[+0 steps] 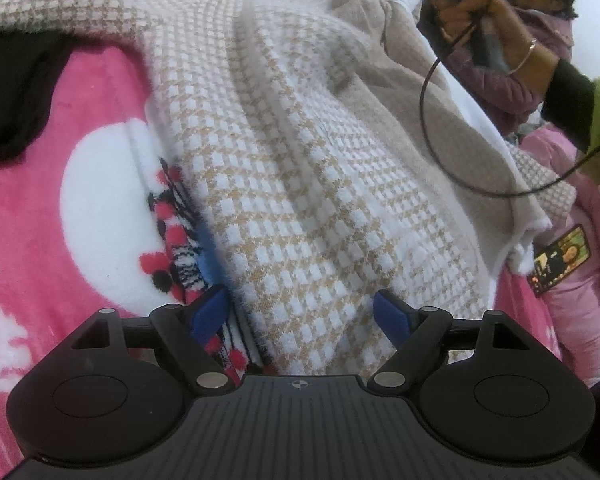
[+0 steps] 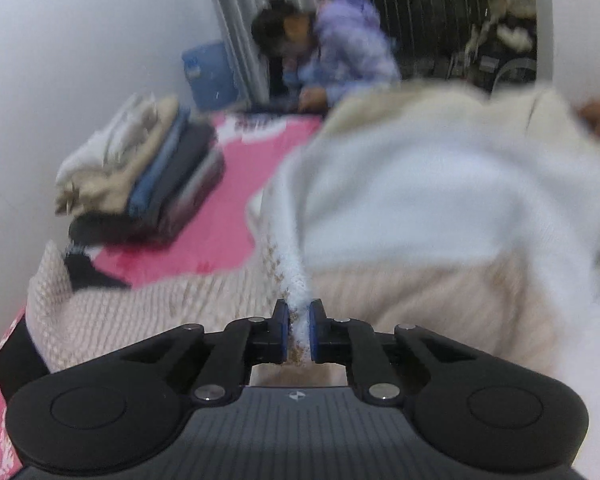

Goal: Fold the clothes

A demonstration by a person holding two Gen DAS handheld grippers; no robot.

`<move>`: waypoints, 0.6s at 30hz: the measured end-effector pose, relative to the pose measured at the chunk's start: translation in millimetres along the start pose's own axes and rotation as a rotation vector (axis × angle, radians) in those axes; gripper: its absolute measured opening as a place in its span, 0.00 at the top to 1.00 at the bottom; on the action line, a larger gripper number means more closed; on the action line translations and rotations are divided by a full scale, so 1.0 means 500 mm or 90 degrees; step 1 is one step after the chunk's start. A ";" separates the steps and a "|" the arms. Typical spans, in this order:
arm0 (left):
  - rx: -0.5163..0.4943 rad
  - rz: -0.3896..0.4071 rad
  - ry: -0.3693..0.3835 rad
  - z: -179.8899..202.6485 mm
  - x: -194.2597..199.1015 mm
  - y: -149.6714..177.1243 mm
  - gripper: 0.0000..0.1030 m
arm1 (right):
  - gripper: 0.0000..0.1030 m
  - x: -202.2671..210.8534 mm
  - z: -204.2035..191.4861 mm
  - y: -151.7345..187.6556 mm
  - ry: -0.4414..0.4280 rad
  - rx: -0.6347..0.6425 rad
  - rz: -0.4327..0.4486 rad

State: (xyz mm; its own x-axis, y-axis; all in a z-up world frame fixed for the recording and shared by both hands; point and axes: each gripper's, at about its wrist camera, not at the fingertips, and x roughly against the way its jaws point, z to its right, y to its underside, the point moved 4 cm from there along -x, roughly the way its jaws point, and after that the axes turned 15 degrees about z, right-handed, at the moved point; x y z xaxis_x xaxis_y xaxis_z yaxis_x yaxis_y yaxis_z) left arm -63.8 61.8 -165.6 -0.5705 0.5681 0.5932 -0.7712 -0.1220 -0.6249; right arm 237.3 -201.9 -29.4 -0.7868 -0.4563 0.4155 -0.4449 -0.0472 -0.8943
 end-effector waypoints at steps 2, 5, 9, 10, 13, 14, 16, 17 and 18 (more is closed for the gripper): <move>0.010 -0.005 0.002 -0.003 0.002 -0.003 0.22 | 0.89 0.004 -0.001 -0.042 0.013 0.037 0.019; 0.027 -0.013 0.006 -0.007 0.005 -0.006 0.22 | 0.90 -0.017 -0.011 -0.084 0.036 0.111 0.023; 0.045 -0.022 0.006 -0.008 0.006 -0.010 0.22 | 0.90 -0.075 -0.034 -0.090 0.069 0.219 -0.016; 0.050 -0.025 0.006 -0.008 0.006 -0.010 0.22 | 0.90 -0.096 -0.039 -0.080 0.079 0.239 -0.020; 0.054 -0.031 0.003 -0.005 0.001 -0.009 0.22 | 0.90 -0.157 -0.044 -0.045 0.111 0.263 -0.024; 0.055 -0.033 0.002 -0.003 -0.002 -0.008 0.22 | 0.89 -0.182 -0.040 -0.029 0.126 0.259 -0.022; 0.051 -0.035 0.000 -0.002 -0.003 -0.007 0.22 | 0.87 -0.220 -0.024 -0.002 0.153 0.223 -0.019; 0.054 -0.032 0.000 -0.002 -0.004 -0.007 0.22 | 0.85 -0.225 -0.003 0.004 0.152 0.168 -0.012; 0.057 -0.029 0.000 -0.002 -0.004 -0.006 0.22 | 0.84 -0.227 0.022 0.005 0.147 0.099 -0.005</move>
State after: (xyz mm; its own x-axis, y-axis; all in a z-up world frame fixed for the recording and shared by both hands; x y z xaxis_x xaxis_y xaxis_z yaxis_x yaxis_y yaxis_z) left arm -60.1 61.5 -165.5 -0.5340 0.5742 0.6206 -0.8187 -0.1679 -0.5491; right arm 330.1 -159.8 -80.8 -0.8685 -0.2418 0.4327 -0.3938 -0.1937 -0.8986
